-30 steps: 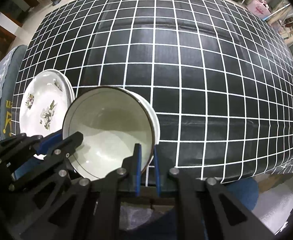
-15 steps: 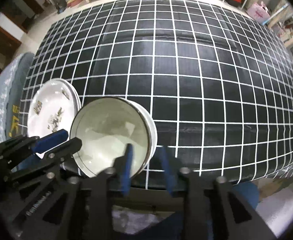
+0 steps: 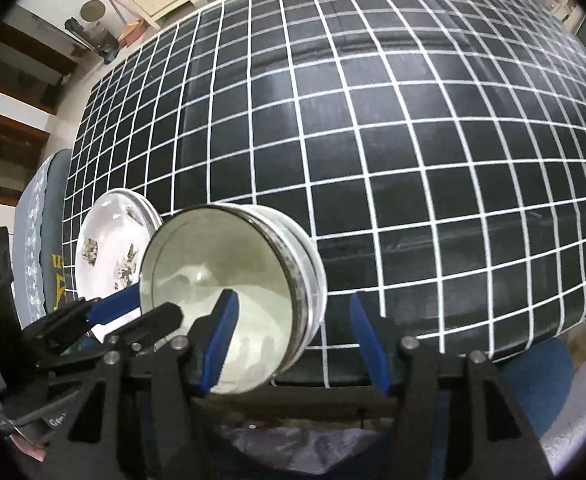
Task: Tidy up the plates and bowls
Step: 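Lift the nested bowls with both grippers and carry them over the plate stack, then lower the nested bowls onto the cartoon bear plate with both grippers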
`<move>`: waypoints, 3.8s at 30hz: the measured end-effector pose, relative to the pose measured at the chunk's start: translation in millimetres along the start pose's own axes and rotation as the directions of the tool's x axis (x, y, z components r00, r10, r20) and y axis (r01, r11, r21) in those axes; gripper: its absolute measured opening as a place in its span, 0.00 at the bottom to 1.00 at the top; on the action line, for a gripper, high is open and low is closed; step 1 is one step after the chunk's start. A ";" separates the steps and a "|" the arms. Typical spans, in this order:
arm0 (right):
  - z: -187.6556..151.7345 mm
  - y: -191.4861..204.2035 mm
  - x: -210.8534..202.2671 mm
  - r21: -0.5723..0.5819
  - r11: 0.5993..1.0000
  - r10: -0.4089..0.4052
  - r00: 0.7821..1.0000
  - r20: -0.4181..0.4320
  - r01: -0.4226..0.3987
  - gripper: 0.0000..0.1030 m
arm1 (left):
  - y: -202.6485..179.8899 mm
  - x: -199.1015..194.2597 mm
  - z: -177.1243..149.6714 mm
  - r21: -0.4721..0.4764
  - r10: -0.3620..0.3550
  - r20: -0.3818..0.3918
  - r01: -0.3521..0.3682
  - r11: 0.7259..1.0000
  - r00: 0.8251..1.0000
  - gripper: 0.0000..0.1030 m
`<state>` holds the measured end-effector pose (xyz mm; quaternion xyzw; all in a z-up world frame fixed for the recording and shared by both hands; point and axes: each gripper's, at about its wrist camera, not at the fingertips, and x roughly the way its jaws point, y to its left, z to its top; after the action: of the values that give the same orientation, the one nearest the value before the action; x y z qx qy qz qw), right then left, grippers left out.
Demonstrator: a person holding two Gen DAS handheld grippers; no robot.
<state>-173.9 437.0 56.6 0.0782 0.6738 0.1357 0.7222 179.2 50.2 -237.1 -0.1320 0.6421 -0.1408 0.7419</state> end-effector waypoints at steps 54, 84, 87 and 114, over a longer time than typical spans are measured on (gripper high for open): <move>15.4 -38.8 -19.8 0.105 0.994 0.036 0.998 -0.052 -0.030 0.55 | -41.1 13.4 19.8 -0.009 0.046 -0.058 -0.047 0.999 0.997 0.58; 57.7 99.8 43.8 -0.060 0.997 0.043 0.983 -0.179 -0.054 0.55 | 98.3 -43.3 26.5 -0.237 0.089 -0.036 -0.095 0.967 0.995 0.58; 59.1 99.9 46.6 -0.058 0.997 0.040 0.983 -0.182 -0.051 0.55 | 102.5 -42.8 25.9 -0.246 0.084 -0.036 -0.090 0.965 0.996 0.58; 66.1 105.8 35.8 -0.125 0.991 0.044 0.995 -0.092 -0.055 0.56 | 120.4 -75.7 6.5 -0.241 0.099 0.016 -0.092 0.966 0.995 0.53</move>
<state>-115.7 553.0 59.2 0.0425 0.6931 0.1996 0.6914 180.0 190.3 -212.3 -0.1915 0.6496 -0.0246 0.7353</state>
